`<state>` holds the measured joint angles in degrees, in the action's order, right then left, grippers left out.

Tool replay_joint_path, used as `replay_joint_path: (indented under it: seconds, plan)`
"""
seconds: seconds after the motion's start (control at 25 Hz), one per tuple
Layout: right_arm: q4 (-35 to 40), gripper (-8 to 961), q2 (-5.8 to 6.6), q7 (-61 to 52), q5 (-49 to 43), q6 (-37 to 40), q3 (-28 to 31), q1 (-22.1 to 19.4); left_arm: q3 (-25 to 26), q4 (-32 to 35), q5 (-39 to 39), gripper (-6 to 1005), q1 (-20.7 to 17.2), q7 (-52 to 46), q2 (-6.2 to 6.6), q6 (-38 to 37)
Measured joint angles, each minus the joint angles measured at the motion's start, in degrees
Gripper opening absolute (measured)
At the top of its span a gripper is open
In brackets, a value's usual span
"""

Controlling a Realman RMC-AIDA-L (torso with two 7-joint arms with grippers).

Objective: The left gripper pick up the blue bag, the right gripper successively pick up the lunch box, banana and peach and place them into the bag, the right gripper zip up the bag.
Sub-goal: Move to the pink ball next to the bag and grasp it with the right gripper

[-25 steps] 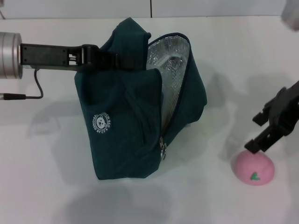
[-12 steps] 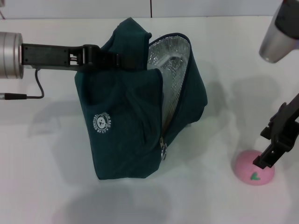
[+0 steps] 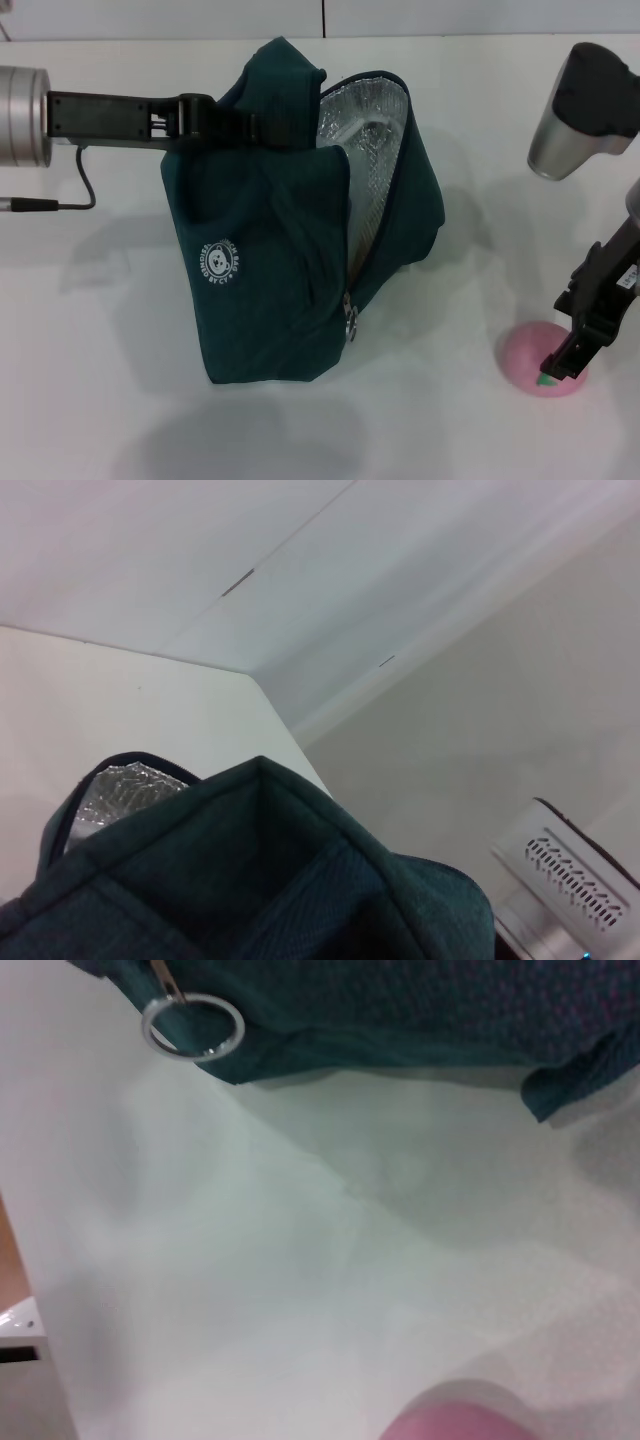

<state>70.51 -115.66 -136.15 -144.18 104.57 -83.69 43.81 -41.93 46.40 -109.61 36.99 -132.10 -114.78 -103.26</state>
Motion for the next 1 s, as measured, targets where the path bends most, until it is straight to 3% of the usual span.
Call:
replay_joint_path:
  seconds: [0.44, 0.68, 1.0]
  plan:
    - [-1.07, 841, -0.05, 0.9, 0.27, -2.03, -1.87, -0.48, 0.0, 0.0, 0.0, 69, 0.28, 0.08, 0.06, 0.0]
    - [-1.36, 772, 0.04, 0.99, -0.04, -2.65, -1.92, -0.48, 0.0, 0.0, 0.02, 70, 0.19, 0.2, 0.16, 0.0]
    - [-1.54, 438, 0.1, 1.46, 0.08, -2.65, -1.92, -0.41, 0.0, 0.0, 0.02, 70, 0.21, 0.24, 0.22, -0.02]
